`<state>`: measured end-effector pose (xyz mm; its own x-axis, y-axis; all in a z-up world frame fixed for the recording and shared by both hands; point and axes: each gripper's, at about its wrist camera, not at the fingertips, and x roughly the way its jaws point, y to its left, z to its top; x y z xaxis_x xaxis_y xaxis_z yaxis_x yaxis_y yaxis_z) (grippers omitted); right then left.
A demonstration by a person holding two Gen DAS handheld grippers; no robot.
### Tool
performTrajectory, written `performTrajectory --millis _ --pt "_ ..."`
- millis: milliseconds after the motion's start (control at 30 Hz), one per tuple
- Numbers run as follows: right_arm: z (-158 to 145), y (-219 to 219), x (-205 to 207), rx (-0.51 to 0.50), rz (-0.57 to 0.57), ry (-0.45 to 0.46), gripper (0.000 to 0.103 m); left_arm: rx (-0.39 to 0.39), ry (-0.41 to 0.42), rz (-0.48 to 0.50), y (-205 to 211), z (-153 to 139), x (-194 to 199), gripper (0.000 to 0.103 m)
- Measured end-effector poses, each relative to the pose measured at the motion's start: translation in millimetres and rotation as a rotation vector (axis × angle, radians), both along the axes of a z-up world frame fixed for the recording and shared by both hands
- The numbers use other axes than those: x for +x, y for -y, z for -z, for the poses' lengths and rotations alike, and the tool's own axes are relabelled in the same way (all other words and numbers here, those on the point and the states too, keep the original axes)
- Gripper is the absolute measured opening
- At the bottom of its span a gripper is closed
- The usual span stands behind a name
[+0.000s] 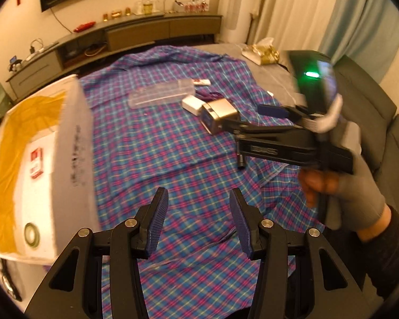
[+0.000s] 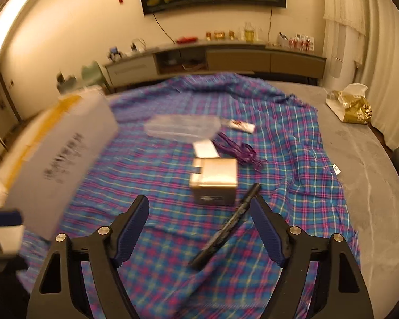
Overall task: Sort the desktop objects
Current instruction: 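Grasp the black marker with the left tool while the right tool grasps the gold cube charger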
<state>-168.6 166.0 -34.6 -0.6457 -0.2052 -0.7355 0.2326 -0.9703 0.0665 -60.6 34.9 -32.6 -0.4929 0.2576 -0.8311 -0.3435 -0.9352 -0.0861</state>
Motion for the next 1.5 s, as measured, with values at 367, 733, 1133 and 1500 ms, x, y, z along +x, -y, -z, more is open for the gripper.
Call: performTrajectory --millis 367,733,1133,1500 --pt "29 -9 -45 -0.025 -0.020 0.036 0.052 -0.012 0.075 0.027 -46 44 -44 0.051" --pt "14 -108 -41 -0.325 0.149 0.019 0.052 -0.068 0.115 0.063 -113 98 -99 0.051" --pt "14 -110 -40 -0.372 0.118 0.026 0.052 -0.119 0.072 0.014 -109 107 -111 0.029" --pt "13 -102 -33 -0.368 0.086 0.017 0.052 -0.101 0.091 -0.037 -87 100 -106 0.013"
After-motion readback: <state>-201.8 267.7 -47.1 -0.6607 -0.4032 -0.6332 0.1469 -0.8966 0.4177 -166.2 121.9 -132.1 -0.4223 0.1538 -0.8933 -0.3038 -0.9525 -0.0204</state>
